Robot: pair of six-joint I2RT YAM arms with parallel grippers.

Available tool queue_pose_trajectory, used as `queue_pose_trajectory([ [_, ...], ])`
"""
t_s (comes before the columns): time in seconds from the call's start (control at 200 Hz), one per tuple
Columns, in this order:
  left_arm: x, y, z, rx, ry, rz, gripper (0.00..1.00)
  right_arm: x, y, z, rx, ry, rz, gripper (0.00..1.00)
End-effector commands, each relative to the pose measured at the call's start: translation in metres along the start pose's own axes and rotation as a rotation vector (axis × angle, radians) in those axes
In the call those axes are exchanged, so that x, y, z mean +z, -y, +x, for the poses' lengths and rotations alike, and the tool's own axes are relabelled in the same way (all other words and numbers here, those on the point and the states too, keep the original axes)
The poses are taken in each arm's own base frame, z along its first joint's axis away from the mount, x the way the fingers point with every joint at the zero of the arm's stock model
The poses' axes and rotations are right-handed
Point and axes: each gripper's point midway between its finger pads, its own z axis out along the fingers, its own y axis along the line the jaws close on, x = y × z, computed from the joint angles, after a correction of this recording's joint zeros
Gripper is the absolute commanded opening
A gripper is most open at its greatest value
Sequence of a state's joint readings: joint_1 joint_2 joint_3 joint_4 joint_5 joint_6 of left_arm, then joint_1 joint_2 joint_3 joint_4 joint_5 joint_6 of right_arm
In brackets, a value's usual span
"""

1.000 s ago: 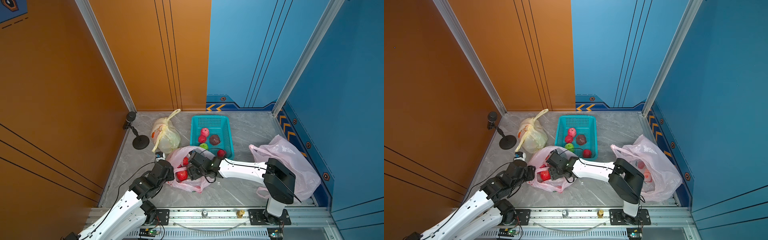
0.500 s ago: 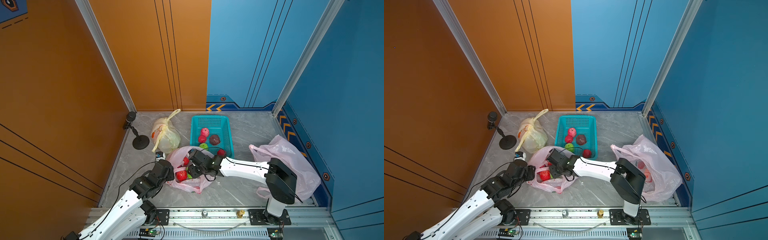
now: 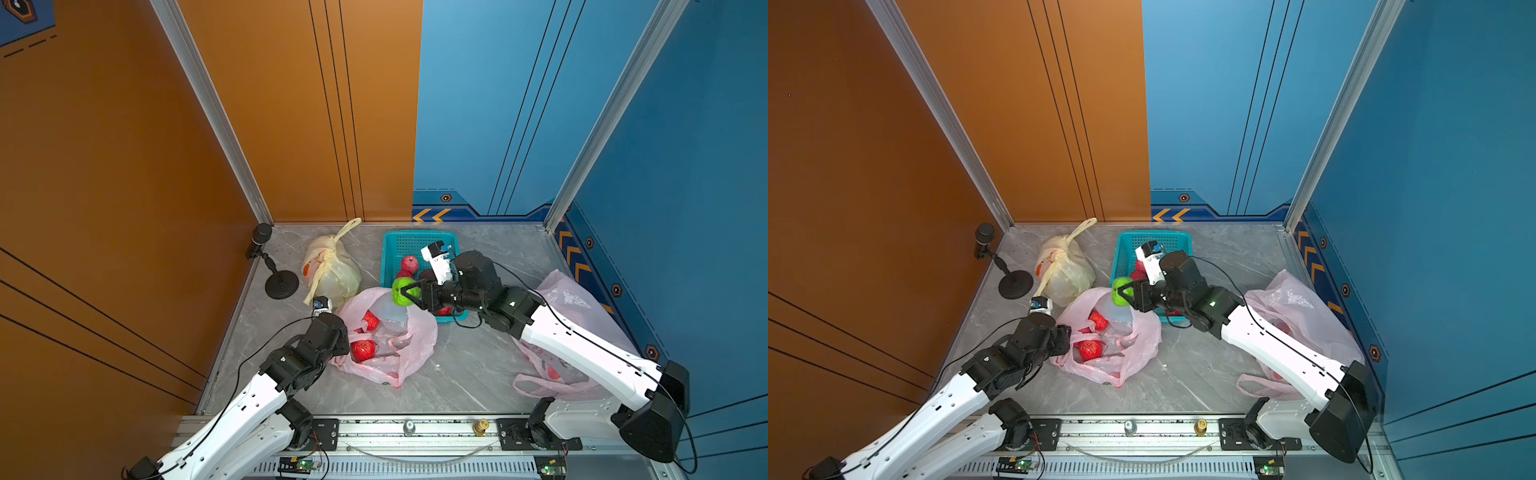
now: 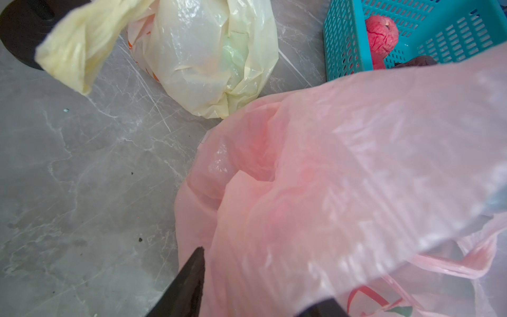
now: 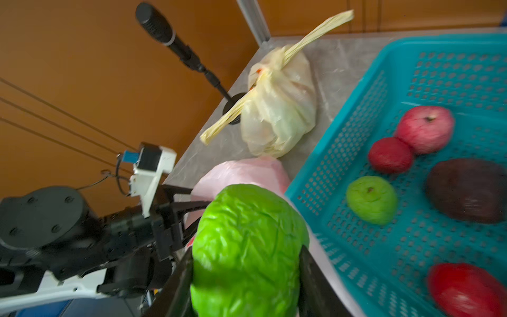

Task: Untie the knot of a plastic bag & take out the apple
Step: Place the apple in the basket.

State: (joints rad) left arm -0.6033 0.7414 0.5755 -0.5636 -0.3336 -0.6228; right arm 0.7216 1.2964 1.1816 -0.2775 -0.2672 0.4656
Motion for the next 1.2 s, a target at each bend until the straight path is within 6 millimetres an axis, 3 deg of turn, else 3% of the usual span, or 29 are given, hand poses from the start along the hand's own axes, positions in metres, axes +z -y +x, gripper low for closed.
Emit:
queue_pose_trajectory([
  [0.0,-0.008,-0.002,-0.009,0.029,0.008,-0.025,0.54,-0.003,0.064,-0.014,0.005,0.006,0.2,0.29],
  [0.13,-0.011,-0.003,-0.013,0.028,0.016,-0.027,0.6,0.011,0.136,-0.015,-0.011,-0.053,0.422,0.28],
  [0.22,-0.01,-0.003,-0.014,0.025,0.014,-0.03,0.6,0.029,0.171,-0.017,-0.024,-0.082,0.498,0.27],
  [0.431,-0.008,0.0,-0.014,0.035,-0.004,-0.03,0.63,0.084,0.225,-0.028,-0.066,-0.156,0.606,0.27],
  [0.621,-0.009,0.001,-0.011,0.041,-0.02,-0.025,0.63,0.114,0.261,-0.015,-0.09,-0.256,0.703,0.28],
  [0.686,-0.008,0.001,-0.009,0.044,-0.028,-0.025,0.62,0.126,0.276,0.002,-0.087,-0.306,0.726,0.29],
  [0.811,-0.007,0.0,-0.006,0.04,-0.035,-0.026,0.55,0.13,0.285,0.01,-0.08,-0.33,0.736,0.35],
  [0.976,-0.006,-0.001,-0.004,0.037,-0.046,-0.025,0.42,0.131,0.278,0.008,-0.049,-0.329,0.667,0.61],
  [1.056,-0.005,-0.001,-0.004,0.036,-0.049,-0.024,0.34,0.123,0.259,-0.002,-0.051,-0.293,0.612,0.71],
  [1.106,-0.005,-0.001,-0.004,0.036,-0.051,-0.021,0.26,0.108,0.234,-0.023,-0.064,-0.219,0.556,0.74],
  [1.196,-0.005,-0.001,-0.003,0.038,-0.058,-0.019,0.18,0.088,0.196,-0.033,-0.068,-0.151,0.435,0.79],
])
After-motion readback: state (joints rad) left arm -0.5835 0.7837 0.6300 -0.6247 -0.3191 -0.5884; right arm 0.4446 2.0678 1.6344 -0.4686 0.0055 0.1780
